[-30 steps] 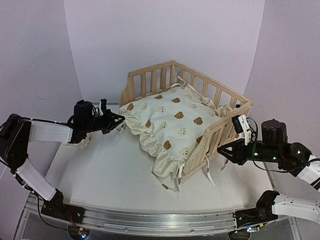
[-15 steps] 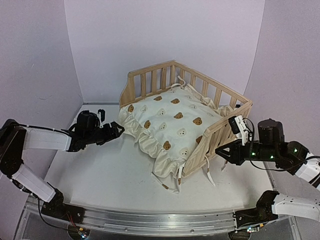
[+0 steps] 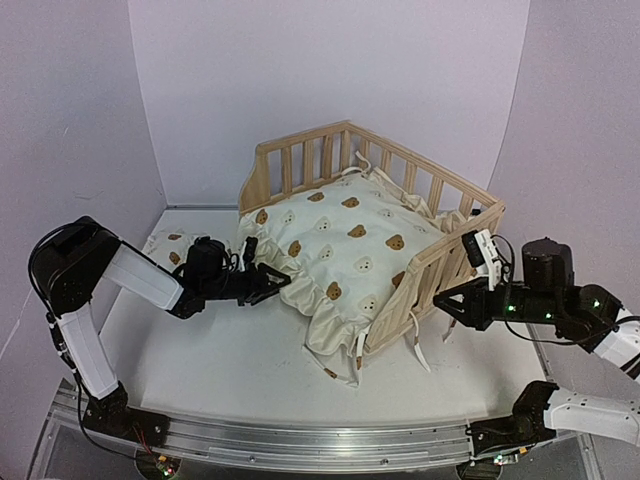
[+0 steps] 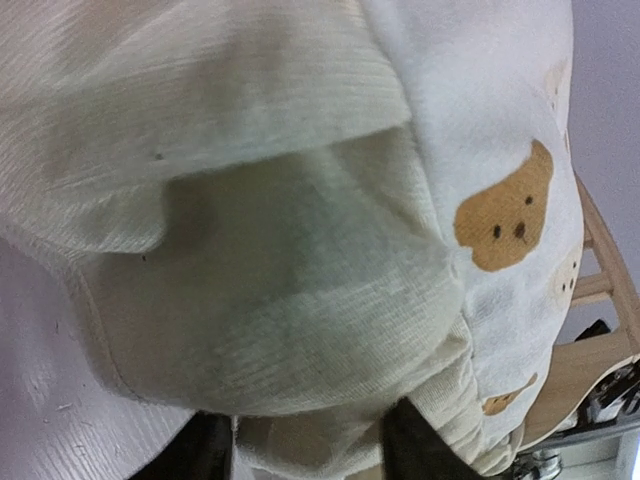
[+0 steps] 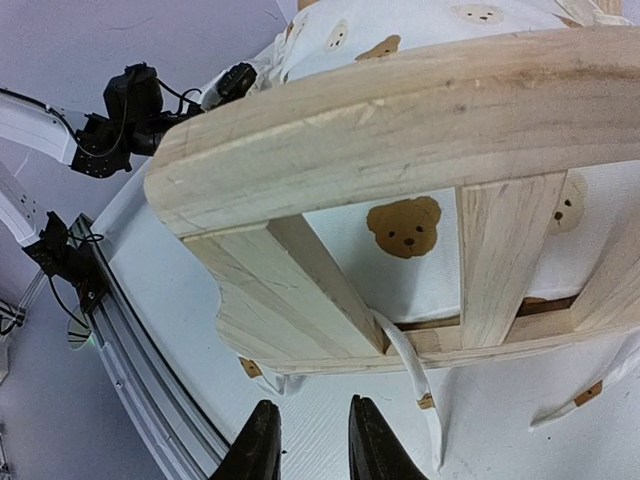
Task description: Set up the pet bed
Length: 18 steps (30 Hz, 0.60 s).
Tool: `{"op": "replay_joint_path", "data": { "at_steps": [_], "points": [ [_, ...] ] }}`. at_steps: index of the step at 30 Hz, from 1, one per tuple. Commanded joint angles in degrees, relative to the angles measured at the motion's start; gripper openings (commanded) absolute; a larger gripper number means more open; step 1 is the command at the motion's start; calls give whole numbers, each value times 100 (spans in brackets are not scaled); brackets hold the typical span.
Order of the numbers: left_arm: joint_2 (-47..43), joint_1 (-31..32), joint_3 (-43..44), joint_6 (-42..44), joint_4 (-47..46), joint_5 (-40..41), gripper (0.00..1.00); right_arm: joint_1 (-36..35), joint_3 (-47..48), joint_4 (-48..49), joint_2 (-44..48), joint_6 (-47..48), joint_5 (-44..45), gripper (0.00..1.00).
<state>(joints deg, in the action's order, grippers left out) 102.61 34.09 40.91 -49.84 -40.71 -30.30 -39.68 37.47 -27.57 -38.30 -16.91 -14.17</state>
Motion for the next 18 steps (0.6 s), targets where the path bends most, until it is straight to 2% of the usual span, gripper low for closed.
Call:
{"op": "replay_joint_path", "data": {
  "at_steps": [1, 3, 4, 6, 10, 11, 13, 15, 17, 18],
  "points": [
    [-97, 84, 182, -137, -692, -313, 32, -5, 71, 252, 37, -19, -34, 26],
    [-351, 112, -3, -119, -680, -274, 6, -9, -10, 260, -31, -1, -4, 26],
    [-555, 108, -147, -138, -665, -187, 1, -5, -57, 261, -79, 5, 26, 26],
    [-993, 107, -393, -73, -294, 79, 0, -5, -184, 290, -195, 5, 176, 26],
    [-1463, 98, -405, 421, 1262, 1103, 0, -15, -542, 838, -614, 12, 39, 24],
    [-1417, 55, -314, 541, 1542, 1264, 3, -26, -690, 1074, -683, 27, 7, 24],
    [-1121, -19, -12, 845, 2182, 1354, 27, -69, -945, 1540, -679, 39, 100, 25],
    [-1015, -25, 164, 1108, 2885, 1787, 33, -74, -1075, 2033, -533, 69, 123, 26],
    [-1179, -8, 72, 1185, 3143, 2094, 46, -75, -1164, 2485, -420, 124, -37, 29],
    [-1349, 19, -3, 1206, 3239, 2259, 57, -75, -1172, 2662, -462, 163, -226, 30]
  ]
}}
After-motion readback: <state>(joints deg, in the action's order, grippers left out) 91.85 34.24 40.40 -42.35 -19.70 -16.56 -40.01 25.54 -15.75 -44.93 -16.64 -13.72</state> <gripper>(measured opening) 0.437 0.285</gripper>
